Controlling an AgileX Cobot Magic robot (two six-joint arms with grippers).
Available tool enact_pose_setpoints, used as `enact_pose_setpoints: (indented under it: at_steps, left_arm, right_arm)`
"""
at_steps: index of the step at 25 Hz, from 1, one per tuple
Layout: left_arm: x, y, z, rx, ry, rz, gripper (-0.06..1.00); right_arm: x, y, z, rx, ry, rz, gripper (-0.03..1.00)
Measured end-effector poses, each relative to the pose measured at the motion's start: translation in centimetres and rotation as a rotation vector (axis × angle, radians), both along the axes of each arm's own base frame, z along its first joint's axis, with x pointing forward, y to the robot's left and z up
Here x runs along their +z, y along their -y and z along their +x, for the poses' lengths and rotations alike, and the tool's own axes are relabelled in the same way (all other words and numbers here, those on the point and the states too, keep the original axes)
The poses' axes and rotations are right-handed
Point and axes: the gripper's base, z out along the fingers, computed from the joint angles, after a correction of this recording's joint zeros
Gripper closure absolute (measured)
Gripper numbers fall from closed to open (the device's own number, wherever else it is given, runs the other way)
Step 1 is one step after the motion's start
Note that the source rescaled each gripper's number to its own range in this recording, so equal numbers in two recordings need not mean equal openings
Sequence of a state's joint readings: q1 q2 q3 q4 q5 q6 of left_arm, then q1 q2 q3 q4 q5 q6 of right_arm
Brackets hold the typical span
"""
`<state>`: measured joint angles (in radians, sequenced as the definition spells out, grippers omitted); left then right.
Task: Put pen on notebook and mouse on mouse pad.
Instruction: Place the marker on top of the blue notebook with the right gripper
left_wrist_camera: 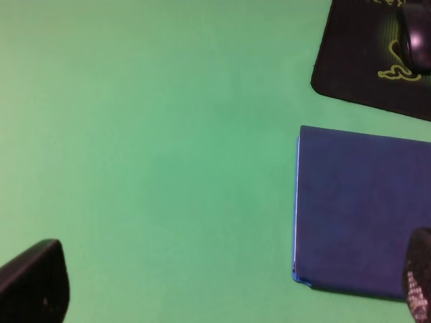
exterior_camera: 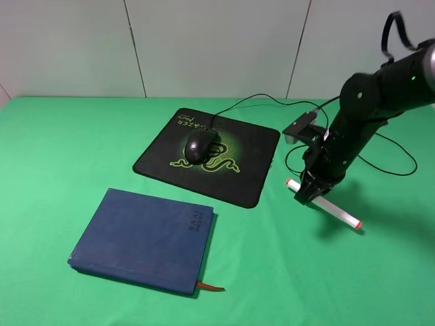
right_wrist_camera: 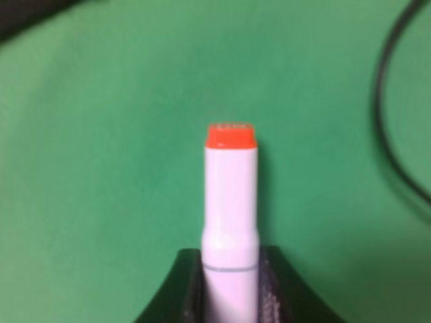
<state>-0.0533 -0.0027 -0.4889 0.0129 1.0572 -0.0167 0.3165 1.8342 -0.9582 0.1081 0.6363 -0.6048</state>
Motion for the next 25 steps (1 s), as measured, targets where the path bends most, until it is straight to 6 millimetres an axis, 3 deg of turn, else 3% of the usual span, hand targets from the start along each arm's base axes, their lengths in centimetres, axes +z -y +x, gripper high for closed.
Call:
enact_pose_setpoints:
  at_steps: [4,14,18,25]
  left_arm:
    - [0.0,0.0,0.0,0.000,0.000,0.000,-0.05]
    - [0.0,0.0,0.0,0.000,0.000,0.000,-0.05]
    - [0.0,0.0,0.0,0.000,0.000,0.000,-0.05]
    - [0.0,0.0,0.0,0.000,0.000,0.000,-0.05]
  right_arm:
    - [2.7,-0.1,0.2,-0.043,0.030,0.026,0.97]
    - [6.6,-0.8,-0.6,-0.095,0.048,0.117,0.97]
    - [7.7,-3.2,-1.7,-0.013,0.043,0.126,0.97]
    - [10.8,-10.1,-4.4,0.121,0.050,0.133,0.97]
